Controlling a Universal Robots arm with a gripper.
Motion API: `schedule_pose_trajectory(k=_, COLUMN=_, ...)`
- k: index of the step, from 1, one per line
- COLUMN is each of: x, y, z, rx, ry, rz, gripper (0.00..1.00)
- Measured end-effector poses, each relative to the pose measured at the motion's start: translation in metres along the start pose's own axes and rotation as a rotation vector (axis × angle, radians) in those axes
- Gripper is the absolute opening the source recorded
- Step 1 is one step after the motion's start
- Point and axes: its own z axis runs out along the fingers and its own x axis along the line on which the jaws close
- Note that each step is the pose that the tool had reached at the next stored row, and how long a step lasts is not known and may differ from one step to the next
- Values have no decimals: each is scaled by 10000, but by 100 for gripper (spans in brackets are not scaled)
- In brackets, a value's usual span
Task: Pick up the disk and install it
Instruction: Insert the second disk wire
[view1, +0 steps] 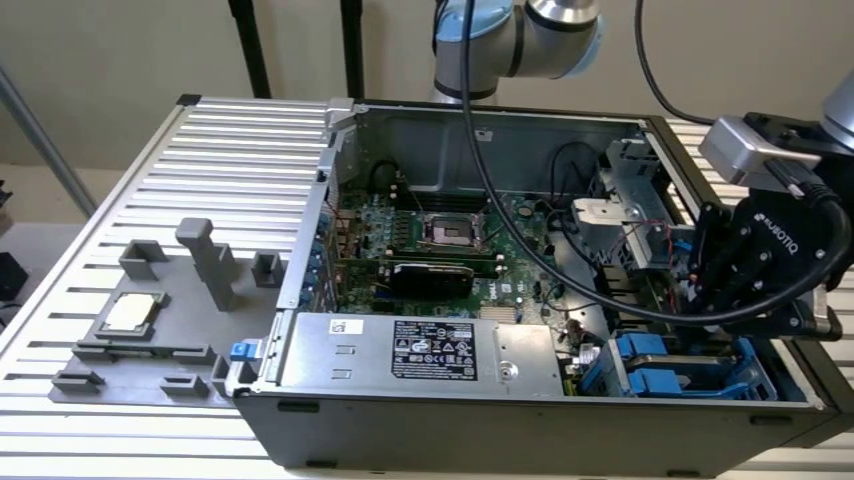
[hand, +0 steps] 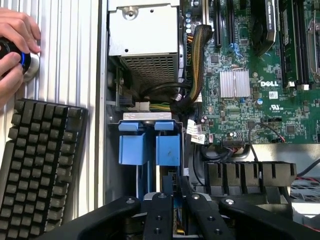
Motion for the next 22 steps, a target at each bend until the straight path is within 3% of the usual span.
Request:
schedule_pose_trajectory(k=7, x=8, y=-36, z=14, rx=-180, ry=-22, rz=-19, gripper=17)
schedule_pose_trajectory(k=12, x=17, y=-65, z=15, rx=-284, ry=-72, rz=-36, gripper=17)
schedule_pose_trajectory(k=22, x=22, y=-67, z=15, rx=-347, ry=-94, rz=-45, gripper=17)
